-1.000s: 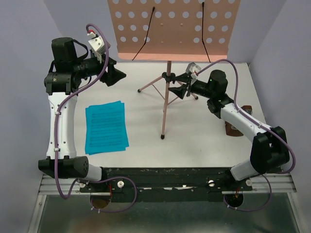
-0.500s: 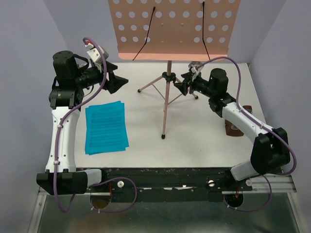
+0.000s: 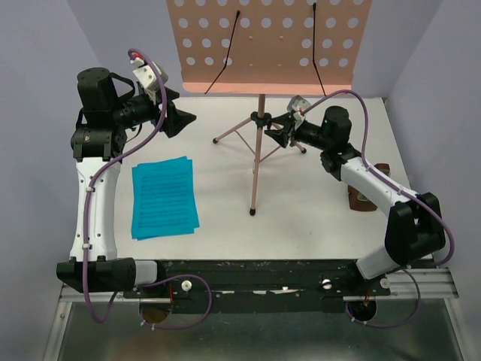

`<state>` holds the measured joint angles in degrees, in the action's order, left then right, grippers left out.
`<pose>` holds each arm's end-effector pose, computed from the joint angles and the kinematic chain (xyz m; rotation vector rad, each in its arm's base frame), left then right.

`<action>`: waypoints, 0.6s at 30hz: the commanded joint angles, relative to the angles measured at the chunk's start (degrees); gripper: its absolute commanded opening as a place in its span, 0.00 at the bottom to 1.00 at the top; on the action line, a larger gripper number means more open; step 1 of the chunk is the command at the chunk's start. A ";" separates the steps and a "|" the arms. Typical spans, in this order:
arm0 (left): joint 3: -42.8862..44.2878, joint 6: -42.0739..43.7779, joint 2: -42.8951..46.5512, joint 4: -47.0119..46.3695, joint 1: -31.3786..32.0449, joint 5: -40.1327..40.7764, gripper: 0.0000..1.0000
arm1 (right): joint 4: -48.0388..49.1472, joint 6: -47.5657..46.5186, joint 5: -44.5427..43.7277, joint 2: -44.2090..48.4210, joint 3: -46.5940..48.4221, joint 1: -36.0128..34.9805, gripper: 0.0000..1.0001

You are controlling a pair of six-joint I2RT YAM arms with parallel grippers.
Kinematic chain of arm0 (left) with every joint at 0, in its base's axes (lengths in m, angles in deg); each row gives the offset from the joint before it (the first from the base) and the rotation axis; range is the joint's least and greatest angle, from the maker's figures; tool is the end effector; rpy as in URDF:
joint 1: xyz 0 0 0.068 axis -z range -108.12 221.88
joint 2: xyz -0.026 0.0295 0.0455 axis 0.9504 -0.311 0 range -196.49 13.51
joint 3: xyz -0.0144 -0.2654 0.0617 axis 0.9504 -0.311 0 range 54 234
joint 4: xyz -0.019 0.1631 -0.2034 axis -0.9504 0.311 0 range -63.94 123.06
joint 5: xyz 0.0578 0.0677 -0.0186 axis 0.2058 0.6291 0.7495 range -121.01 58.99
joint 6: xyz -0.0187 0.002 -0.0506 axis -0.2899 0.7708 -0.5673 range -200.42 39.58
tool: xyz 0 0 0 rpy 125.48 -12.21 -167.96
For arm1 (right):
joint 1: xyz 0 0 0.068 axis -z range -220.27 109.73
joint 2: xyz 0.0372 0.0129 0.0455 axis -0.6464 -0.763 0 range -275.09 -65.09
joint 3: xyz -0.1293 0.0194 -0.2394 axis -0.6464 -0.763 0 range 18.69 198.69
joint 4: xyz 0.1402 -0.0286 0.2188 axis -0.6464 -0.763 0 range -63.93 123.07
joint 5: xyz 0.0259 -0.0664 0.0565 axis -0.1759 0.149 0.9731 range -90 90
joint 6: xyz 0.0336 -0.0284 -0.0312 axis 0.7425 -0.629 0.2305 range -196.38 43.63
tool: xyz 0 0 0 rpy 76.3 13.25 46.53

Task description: Pack up the instrument practice props

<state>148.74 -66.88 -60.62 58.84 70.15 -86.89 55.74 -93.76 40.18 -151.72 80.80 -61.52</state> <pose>0.2487 -0.0221 0.4900 0.8430 1.5158 -0.6671 0.3211 0.1496 0.3267 -1.0215 1.2697 0.6118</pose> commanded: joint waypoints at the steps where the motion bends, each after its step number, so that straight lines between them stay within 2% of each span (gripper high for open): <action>1: 2.90 2.19 -2.51 1.77 0.24 0.07 0.87 | 2.72 -1.86 2.01 -3.37 2.23 -0.01 0.52; 6: 2.91 1.32 -3.65 -1.04 0.24 -0.38 0.86 | 4.39 -5.28 2.26 -4.51 1.27 -0.01 0.47; 9: 3.35 -0.18 -4.27 -2.27 0.24 -0.46 0.84 | 4.13 -6.25 2.88 -3.64 1.18 -0.01 0.38; 12: 4.05 -0.80 -4.53 -2.19 0.59 -0.99 0.84 | 3.96 -8.97 3.76 -2.41 0.91 0.07 0.35; 16: 4.49 -0.62 -4.80 -2.01 1.03 -0.81 0.83 | 1.94 -17.39 7.18 -2.05 0.47 -0.01 0.12; 18: 4.58 -0.53 -4.71 -2.01 1.21 -0.55 0.83 | 0.27 -24.68 9.29 -1.79 0.03 -0.01 0.04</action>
<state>151.39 -67.18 -65.06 58.01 70.80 -86.93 57.32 -104.52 42.46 -155.30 81.43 -61.15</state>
